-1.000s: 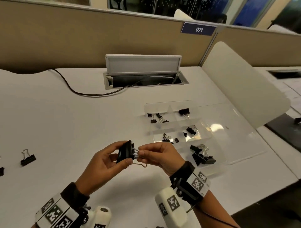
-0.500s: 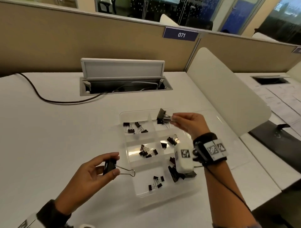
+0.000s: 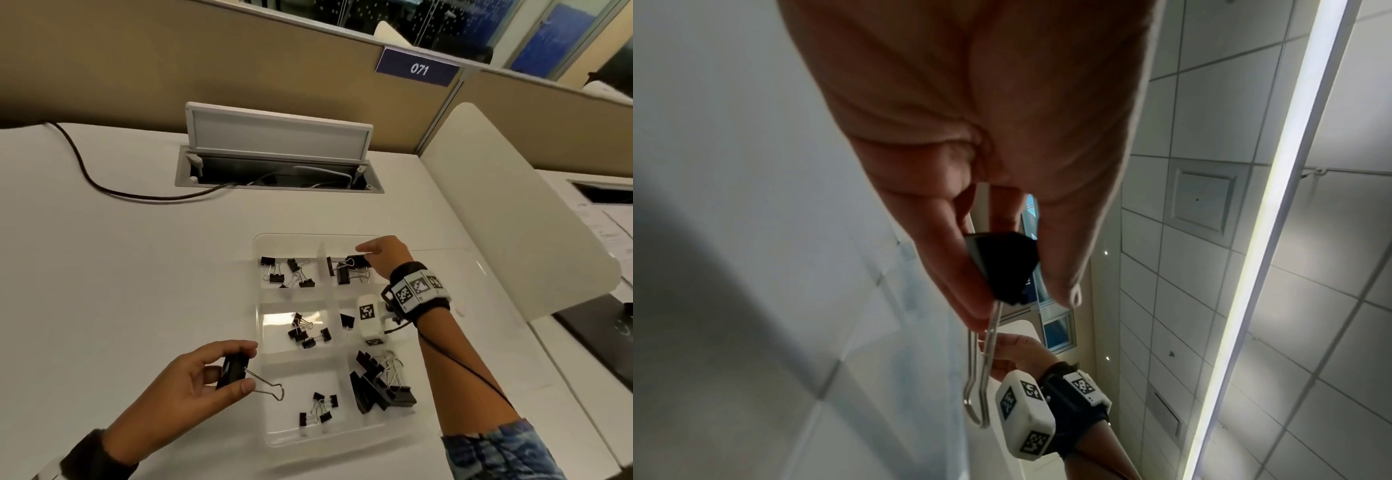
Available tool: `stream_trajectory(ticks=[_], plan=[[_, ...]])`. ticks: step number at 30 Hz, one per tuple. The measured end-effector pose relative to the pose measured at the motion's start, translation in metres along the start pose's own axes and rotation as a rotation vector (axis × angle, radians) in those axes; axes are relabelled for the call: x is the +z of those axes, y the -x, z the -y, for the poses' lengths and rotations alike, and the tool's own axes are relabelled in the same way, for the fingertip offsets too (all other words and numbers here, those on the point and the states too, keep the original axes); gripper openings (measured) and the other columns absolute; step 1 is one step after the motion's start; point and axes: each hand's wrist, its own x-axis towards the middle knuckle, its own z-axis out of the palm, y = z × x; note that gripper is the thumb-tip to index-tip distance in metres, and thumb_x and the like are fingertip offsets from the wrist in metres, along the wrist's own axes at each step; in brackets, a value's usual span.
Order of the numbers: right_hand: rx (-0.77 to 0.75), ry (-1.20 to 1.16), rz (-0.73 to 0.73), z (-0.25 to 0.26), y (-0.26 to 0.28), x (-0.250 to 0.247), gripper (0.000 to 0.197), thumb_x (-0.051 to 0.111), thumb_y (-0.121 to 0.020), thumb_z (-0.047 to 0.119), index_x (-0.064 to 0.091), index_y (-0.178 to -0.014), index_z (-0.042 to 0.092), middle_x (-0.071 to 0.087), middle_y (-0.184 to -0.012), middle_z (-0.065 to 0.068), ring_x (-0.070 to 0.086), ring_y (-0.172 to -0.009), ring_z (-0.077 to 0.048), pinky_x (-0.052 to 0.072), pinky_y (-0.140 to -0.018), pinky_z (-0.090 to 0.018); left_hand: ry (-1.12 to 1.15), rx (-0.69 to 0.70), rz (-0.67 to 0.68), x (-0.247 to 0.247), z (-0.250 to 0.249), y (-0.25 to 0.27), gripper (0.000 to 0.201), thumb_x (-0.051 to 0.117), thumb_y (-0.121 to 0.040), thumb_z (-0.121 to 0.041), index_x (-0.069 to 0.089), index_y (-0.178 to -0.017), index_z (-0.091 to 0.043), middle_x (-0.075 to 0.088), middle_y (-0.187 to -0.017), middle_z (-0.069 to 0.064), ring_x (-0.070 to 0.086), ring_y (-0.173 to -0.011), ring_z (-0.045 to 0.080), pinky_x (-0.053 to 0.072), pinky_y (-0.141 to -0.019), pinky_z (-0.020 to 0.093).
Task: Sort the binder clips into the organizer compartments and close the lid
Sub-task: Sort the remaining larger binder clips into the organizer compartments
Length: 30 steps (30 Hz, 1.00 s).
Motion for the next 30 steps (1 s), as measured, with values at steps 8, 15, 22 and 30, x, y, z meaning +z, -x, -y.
stream_trajectory(ticks=[8, 15, 22, 30], plan=[[-0.128, 0.324, 0.119, 0.004, -0.012, 0.007, 0.041, 0.054, -0.086, 0.0, 0.057, -0.125, 0.012, 0.055, -0.132, -0.009, 0.048, -0.123, -0.026, 0.035, -0.107, -0.031, 0.027, -0.033, 0.005, 0.003, 0.004, -0.004, 0.036, 0.08, -0.065, -0.037, 0.07, -0.099, -0.036, 0.071, -0.105, -0.008, 0.071, -0.085, 0.016, 0.052, -0.072, 0.014], [-0.182, 0.46, 0.093, 0.01, -0.013, 0.014, 0.037, 0.062, -0.083, 0.009, 0.06, -0.12, 0.013, 0.062, -0.122, -0.01, 0.054, -0.115, -0.028, 0.041, -0.102, -0.035, 0.015, -0.019, 0.008, 0.0, 0.008, -0.006, 0.037, 0.08, -0.065, -0.037, 0.068, -0.101, -0.039, 0.069, -0.11, -0.013, 0.069, -0.096, 0.017, 0.052, -0.076, 0.014], [-0.148, 0.335, 0.05, 0.007, -0.008, 0.003, 0.046, 0.07, -0.077, 0.006, 0.058, -0.121, 0.011, 0.06, -0.119, -0.014, 0.056, -0.109, -0.027, 0.042, -0.094, -0.032, 0.023, -0.008, 0.022, -0.002, 0.009, -0.006, 0.049, 0.078, -0.058, -0.048, 0.068, -0.104, -0.038, 0.068, -0.113, -0.01, 0.069, -0.099, 0.018, 0.052, -0.076, 0.015], [-0.247, 0.028, -0.248, -0.005, 0.022, -0.026, 0.04, 0.071, -0.077, 0.008, 0.063, -0.116, 0.012, 0.067, -0.106, -0.013, 0.064, -0.089, -0.022, 0.047, -0.085, -0.024, 0.063, 0.012, 0.043, 0.003, 0.0, -0.001, 0.037, 0.079, -0.071, -0.026, 0.068, -0.105, -0.037, 0.067, -0.116, -0.009, 0.069, -0.099, 0.018, 0.052, -0.076, 0.014]])
